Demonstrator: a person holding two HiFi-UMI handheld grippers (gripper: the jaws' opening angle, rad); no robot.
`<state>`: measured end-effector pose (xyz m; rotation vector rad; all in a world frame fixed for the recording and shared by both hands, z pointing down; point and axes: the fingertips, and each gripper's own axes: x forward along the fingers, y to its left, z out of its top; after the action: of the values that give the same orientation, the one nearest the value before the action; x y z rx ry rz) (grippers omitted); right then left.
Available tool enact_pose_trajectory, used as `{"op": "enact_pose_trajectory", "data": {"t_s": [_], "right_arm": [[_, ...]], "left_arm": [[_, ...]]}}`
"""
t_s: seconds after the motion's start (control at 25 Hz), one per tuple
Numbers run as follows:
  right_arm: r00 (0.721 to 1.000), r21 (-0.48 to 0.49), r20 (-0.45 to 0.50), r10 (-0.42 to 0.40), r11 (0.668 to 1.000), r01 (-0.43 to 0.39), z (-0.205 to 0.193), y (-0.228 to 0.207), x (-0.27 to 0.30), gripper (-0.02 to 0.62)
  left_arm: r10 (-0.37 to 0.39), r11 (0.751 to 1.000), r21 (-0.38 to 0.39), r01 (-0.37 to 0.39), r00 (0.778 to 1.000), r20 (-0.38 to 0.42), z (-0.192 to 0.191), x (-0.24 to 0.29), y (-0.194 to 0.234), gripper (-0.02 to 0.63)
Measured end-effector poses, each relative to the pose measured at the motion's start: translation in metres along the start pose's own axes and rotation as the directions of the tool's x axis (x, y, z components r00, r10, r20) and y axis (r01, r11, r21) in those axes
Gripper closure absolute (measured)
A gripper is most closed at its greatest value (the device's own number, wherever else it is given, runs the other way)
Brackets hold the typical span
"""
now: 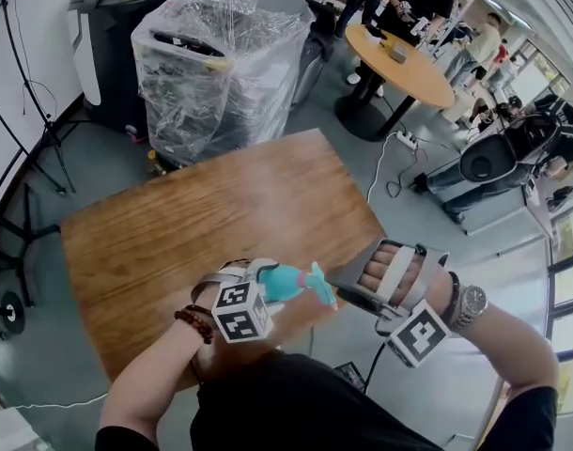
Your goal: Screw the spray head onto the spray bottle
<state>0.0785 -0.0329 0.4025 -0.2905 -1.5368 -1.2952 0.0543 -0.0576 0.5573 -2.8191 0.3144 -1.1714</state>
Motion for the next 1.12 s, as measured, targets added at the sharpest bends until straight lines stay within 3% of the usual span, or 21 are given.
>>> {"op": "enact_pose_trajectory", "data": {"t_s": [0.16, 0.36, 0.6, 0.72, 0.84, 0.88, 0.92, 0.96, 1.0, 1.04, 1.12], "right_arm": [[0.999, -0.160, 0.035, 0.028, 0.987, -0.022, 0.023, 0.017, 0.015, 0.387], [0.994, -0.195, 0.061, 0.086, 0.978, -0.073, 0.031, 0.035, 0.025, 0.442], [0.993, -0.213, 0.072, 0.095, 0.974, -0.078, 0.037, 0.042, 0.026, 0.486], [0.992, -0.116, 0.074, 0.106, 0.989, -0.097, 0.037, 0.041, 0.026, 0.489], [0.987, 0.147, 0.070, 0.147, 0.977, -0.156, 0.026, 0.041, 0.031, 0.492], [0.984, 0.269, 0.080, 0.161, 0.947, -0.177, 0.022, 0.042, 0.035, 0.492], [0.981, 0.405, 0.098, 0.170, 0.893, -0.195, 0.018, 0.041, 0.040, 0.492], [0.977, 0.544, 0.121, 0.174, 0.812, -0.212, 0.014, 0.040, 0.045, 0.492], [0.974, 0.678, 0.145, 0.175, 0.699, -0.227, 0.009, 0.039, 0.050, 0.492], [0.970, 0.800, 0.170, 0.174, 0.551, -0.238, 0.003, 0.037, 0.055, 0.492], [0.963, 0.953, 0.219, 0.156, 0.178, -0.245, -0.009, 0.035, 0.063, 0.492]], "left_arm": [[-0.063, 0.997, 0.040, 0.063, 0.998, -0.003, 0.004, 0.000, -0.016, 0.230], [-0.087, 0.993, 0.075, 0.087, 0.996, 0.004, 0.013, 0.001, -0.027, 0.230], [-0.063, 0.988, 0.138, 0.065, 0.998, -0.019, 0.017, 0.000, -0.034, 0.232], [-0.017, 0.988, 0.152, 0.022, 0.999, -0.031, 0.017, 0.000, -0.032, 0.233], [0.047, 0.991, 0.127, -0.043, 0.998, -0.029, 0.015, 0.002, -0.025, 0.236], [0.071, 0.990, 0.121, -0.066, 0.997, -0.035, 0.014, 0.003, -0.021, 0.238], [0.096, 0.989, 0.117, -0.090, 0.994, -0.044, 0.012, 0.003, -0.017, 0.238], [0.123, 0.987, 0.115, -0.116, 0.991, -0.056, 0.009, 0.004, -0.013, 0.238], [0.154, 0.983, 0.116, -0.145, 0.986, -0.069, 0.007, 0.004, -0.007, 0.238], [0.187, 0.977, 0.120, -0.176, 0.979, -0.084, 0.005, 0.004, -0.002, 0.239], [0.255, 0.961, 0.142, -0.237, 0.959, -0.123, -0.001, 0.005, 0.008, 0.239]]}}
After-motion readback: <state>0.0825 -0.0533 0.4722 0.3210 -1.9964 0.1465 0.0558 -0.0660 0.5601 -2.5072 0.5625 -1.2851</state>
